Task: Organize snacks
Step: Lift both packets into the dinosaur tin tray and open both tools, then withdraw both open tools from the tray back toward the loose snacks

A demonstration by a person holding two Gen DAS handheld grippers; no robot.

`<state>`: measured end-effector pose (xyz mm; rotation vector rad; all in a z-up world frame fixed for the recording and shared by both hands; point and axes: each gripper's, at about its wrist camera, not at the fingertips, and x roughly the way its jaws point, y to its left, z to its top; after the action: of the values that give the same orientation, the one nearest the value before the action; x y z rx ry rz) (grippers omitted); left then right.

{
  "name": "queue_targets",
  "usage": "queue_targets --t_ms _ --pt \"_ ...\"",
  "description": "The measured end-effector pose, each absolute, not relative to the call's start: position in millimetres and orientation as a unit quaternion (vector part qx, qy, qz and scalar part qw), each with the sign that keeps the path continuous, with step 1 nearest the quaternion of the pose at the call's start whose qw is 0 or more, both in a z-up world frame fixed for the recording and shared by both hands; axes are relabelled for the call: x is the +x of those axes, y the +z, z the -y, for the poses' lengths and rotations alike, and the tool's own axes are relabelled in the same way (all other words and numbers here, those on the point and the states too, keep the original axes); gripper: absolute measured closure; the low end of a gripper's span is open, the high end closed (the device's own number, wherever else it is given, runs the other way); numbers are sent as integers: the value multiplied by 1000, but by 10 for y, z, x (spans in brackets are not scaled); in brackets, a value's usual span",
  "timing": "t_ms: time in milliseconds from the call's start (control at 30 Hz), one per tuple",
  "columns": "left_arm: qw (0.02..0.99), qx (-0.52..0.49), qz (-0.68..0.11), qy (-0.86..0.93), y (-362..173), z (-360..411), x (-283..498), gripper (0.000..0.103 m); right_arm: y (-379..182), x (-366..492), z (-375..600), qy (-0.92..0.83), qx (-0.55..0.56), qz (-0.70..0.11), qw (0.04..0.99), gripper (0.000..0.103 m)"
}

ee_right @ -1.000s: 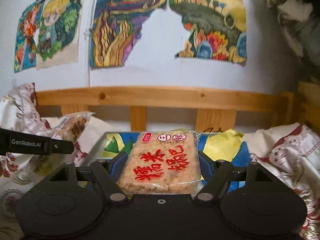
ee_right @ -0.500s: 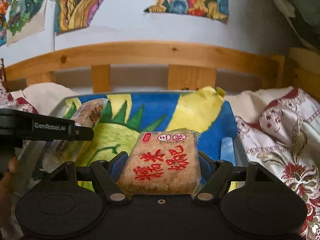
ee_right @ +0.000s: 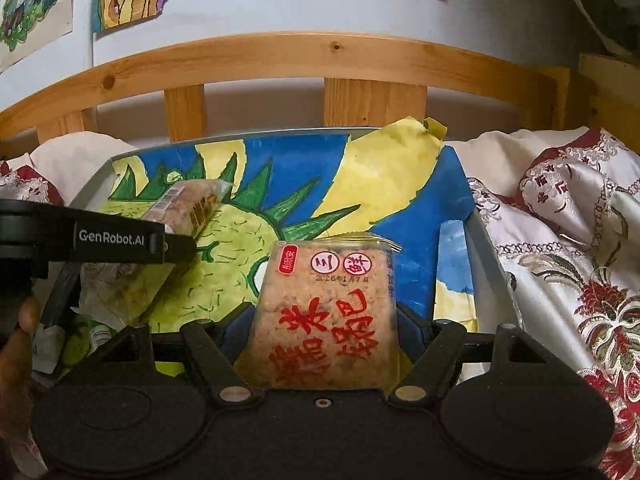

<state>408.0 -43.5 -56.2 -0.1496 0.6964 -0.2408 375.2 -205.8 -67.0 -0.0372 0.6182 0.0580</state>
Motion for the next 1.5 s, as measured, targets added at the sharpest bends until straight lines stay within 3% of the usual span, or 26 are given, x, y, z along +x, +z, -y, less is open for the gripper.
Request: queue_targets --t_ms 267,533,733,1100,1500 --pt "929 -98 -340 -109 -497 321 4058 37 -618 3710 2079 30 -16 -300 953 17" --pt "946 -109 -291 -93 -272 169 3874 15 -453 3592 2077 28 -18 -275 961 6" --pt "957 -119 -255 -68 -122 40 3627 5 -288 3431 2073 27 -11 -246 969 1" --pt "974 -113 -193 -40 182 -200 3059 1 58 3001 2087 20 -6 -195 980 1" --pt "976 -100 -191 -29 217 -469 2345 1 276 2339 2128 17 -1 -162 987 1"
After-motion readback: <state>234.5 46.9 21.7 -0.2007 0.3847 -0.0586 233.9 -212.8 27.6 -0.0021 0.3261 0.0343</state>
